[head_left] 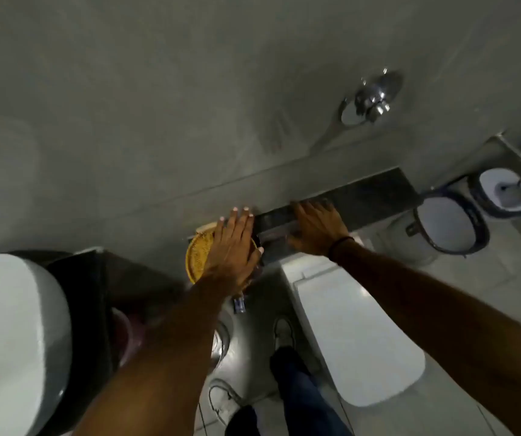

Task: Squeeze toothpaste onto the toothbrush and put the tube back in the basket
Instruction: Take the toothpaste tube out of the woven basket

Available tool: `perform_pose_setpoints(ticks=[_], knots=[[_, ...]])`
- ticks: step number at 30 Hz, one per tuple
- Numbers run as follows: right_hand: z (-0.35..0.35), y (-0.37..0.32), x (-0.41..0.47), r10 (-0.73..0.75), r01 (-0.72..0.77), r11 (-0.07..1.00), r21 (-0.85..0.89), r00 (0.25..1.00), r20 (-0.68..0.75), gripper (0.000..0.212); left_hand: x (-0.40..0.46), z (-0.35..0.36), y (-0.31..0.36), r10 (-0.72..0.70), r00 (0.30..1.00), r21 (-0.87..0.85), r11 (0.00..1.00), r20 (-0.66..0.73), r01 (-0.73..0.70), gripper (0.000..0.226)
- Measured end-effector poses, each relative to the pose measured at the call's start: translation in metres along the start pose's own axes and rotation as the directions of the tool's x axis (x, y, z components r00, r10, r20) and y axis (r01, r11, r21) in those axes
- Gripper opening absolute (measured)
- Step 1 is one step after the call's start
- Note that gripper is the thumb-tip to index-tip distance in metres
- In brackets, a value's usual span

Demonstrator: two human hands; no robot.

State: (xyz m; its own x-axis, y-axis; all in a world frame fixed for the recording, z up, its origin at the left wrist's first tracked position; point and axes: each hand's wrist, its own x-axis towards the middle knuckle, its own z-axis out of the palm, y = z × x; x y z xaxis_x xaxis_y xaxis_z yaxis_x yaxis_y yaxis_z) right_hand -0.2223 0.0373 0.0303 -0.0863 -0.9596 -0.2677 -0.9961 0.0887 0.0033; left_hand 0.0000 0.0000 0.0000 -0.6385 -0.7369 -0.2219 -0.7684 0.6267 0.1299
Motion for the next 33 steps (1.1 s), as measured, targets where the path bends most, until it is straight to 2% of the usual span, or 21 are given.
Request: perform_pose_setpoints(ticks=[3,6,12,15,17,18,19,20,22,24,26,27,28,29,30,31,32,33], knots=[[0.038,0.02,0.039,-0.006,0.004,1.0,0.023,0.995,0.103,0.084,0.03,0.031,0.002,-0.038,0.993,0.003,0.999,0.114,0.038,0.077],[0.068,0.025,0.072,-0.043,0.046,0.999,-0.012,0.981,0.188,0.077,0.052,0.056,0.003,-0.053,0.986,0.007,0.999,0.156,0.053,0.074],[0.113,0.033,0.105,-0.112,0.123,0.992,-0.031,0.964,0.24,0.043,0.096,0.089,0.01,-0.056,0.978,0.051,0.998,0.2,0.047,0.069],[0.124,0.043,0.106,-0.144,0.153,0.988,-0.023,0.965,0.22,0.042,0.103,0.1,0.013,-0.023,0.981,0.08,0.997,0.194,0.007,0.063],[0.122,0.05,0.103,-0.151,0.152,0.988,0.012,0.97,0.188,0.044,0.105,0.103,0.016,-0.04,0.99,-0.029,0.999,0.132,0.044,0.057],[0.117,0.053,0.1,-0.149,0.146,0.989,0.035,0.976,0.161,0.045,0.106,0.101,0.018,-0.092,0.992,-0.157,0.982,0.09,0.105,0.053],[0.112,0.057,0.097,-0.147,0.141,0.989,0.052,0.981,0.131,0.045,0.106,0.096,0.021,-0.178,0.981,-0.336,0.922,0.078,0.194,0.049],[0.106,0.059,0.093,-0.148,0.142,0.988,0.063,0.984,0.1,0.046,0.107,0.089,0.023,-0.269,0.958,-0.522,0.805,0.101,0.281,0.044],[0.094,0.063,0.083,-0.16,0.155,0.984,0.084,0.986,0.048,0.046,0.102,0.074,0.026,-0.383,0.905,-0.79,0.491,0.184,0.368,0.036],[0.079,0.061,0.07,-0.109,0.103,0.981,0.163,0.994,0.029,0.049,0.088,0.057,0.025,-0.437,0.869,-0.897,0.249,0.231,0.364,0.03],[0.067,0.054,0.059,0.06,-0.064,0.937,0.345,0.998,0.021,0.06,0.069,0.045,0.019,-0.479,0.838,-0.933,0.096,0.262,0.346,0.029],[0.062,0.048,0.052,0.177,-0.177,0.861,0.477,0.983,0.046,0.066,0.058,0.038,0.015,-0.497,0.824,-0.938,0.055,0.271,0.342,0.028],[0.054,0.041,0.046,0.286,-0.294,0.711,0.639,0.951,0.119,0.07,0.046,0.032,0.012,-0.509,0.814,-0.94,0.032,0.278,0.341,0.029],[0.047,0.034,0.042,0.355,-0.4,0.46,0.792,0.901,0.249,0.07,0.036,0.027,0.009,-0.514,0.81,-0.94,0.023,0.281,0.34,0.029],[0.04,0.026,0.038,0.349,-0.487,0.162,0.858,0.842,0.411,0.069,0.027,0.023,0.007,-0.513,0.811,-0.941,0.017,0.281,0.337,0.029],[0.032,0.015,0.033,0.276,-0.537,-0.081,0.84,0.798,0.536,0.064,0.016,0.016,0.005,-0.509,0.814,-0.944,0.008,0.281,0.33,0.029],[0.027,0.005,0.028,0.201,-0.551,-0.223,0.804,0.782,0.591,0.053,0.006,0.011,0.004,-0.5,0.816,-0.946,-0.023,0.29,0.322,0.029],[0.021,-0.006,0.023,0.175,-0.529,-0.297,0.795,0.788,0.59,0.039,-0.004,0.005,0.002,-0.489,0.819,-0.949,-0.062,0.299,0.309,0.03]])
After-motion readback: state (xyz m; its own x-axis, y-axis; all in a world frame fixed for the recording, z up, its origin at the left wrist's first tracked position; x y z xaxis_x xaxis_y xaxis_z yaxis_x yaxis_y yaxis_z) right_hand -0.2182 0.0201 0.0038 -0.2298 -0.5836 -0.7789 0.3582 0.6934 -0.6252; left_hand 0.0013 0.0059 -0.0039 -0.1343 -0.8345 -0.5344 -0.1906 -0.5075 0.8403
